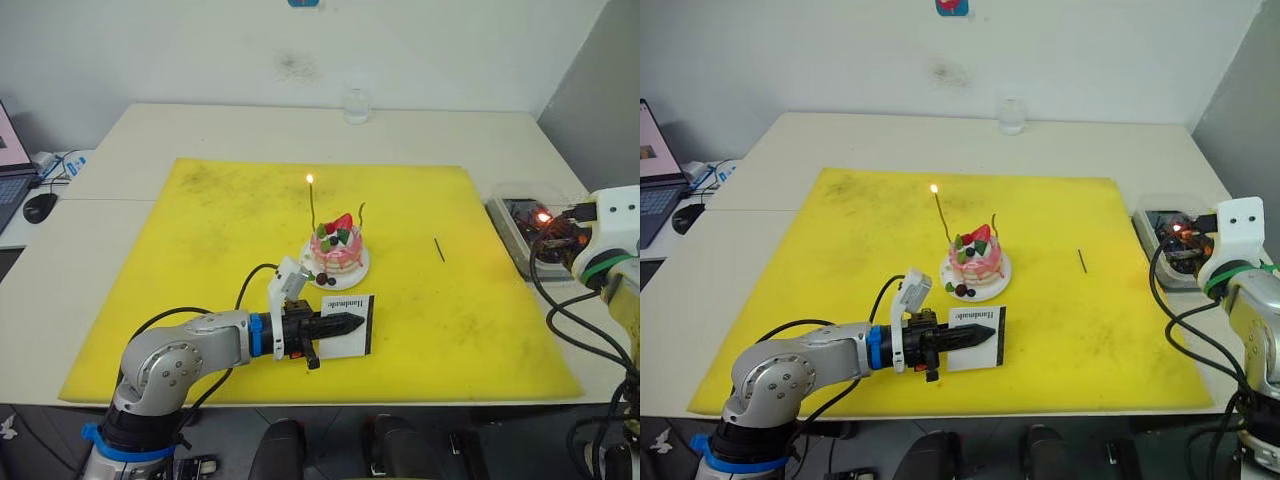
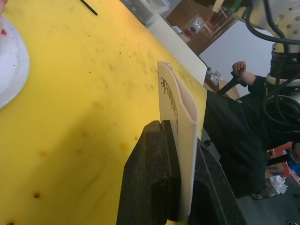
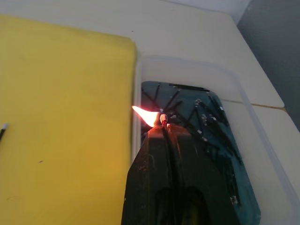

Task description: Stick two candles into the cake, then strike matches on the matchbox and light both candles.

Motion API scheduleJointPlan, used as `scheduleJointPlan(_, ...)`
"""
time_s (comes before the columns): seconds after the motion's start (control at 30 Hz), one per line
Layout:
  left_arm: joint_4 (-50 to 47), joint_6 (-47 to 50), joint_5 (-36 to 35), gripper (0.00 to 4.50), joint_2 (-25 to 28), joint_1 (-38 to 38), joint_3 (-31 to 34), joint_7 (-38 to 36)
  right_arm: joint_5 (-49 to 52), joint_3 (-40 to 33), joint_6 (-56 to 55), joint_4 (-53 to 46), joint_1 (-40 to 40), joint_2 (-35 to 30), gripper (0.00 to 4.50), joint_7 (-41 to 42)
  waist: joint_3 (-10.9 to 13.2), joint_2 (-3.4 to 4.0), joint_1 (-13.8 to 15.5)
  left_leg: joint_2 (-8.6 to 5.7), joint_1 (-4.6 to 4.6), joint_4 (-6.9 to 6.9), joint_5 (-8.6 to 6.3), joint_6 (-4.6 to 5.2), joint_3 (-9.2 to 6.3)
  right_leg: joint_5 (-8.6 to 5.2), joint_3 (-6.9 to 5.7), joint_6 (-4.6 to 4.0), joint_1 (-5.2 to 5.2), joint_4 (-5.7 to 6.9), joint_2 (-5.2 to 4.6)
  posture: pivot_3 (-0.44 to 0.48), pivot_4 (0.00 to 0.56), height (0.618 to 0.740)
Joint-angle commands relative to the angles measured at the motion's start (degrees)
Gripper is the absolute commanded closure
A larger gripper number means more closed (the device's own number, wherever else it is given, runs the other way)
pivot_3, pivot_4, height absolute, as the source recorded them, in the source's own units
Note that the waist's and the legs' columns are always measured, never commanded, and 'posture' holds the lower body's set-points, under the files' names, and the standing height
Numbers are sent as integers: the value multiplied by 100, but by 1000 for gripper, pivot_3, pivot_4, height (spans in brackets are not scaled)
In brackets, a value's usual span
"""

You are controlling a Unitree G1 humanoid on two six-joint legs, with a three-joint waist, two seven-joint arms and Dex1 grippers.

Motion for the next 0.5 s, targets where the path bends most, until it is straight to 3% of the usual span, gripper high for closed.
scheduleJointPlan(0.03, -205, -84, -101, 4500, -61, 78, 22, 52, -333, 135, -606, 626, -161, -206, 4451, 33, 0, 0, 1, 0, 0, 0, 0, 0, 0, 0, 2, 0, 0, -1, 2, 0, 150, 740)
scheduleJointPlan(0.13, -253, -118, -98, 4500, -88, 173, 40, 98, -482, 201, -926, 1136, -248, -196, 4451, 1, 0, 1, 4, 0, -1, -1, 0, 0, 4, -2, 6, 4, 0, -2, 0, 0, 150, 740)
scheduleJointPlan(0.23, -283, -147, -89, 4500, -114, 229, 20, 135, -613, 244, -1321, 1563, -325, -145, 3818, -42, 1, 2, 2, 0, -1, 0, 0, 0, 3, -2, 5, 4, 0, 0, 0, 0, 150, 740)
scheduleJointPlan(0.37, -279, -156, -87, 4500, -128, 222, 21, 153, -635, 200, -1728, 1880, -413, -59, 2470, -55, 1, 3, 1, 0, 4, 4, 0, 0, 3, -1, 5, 5, 2, 7, 0, 0, 150, 740)
scheduleJointPlan(0.5, -258, -170, -64, 4500, -110, 203, 34, 149, -610, 72, -1877, 1516, -250, -38, 959, -42, 1, 4, 4, 0, 4, 4, 0, 0, 3, -1, 4, 5, 3, 7, 1, 0, 150, 740)
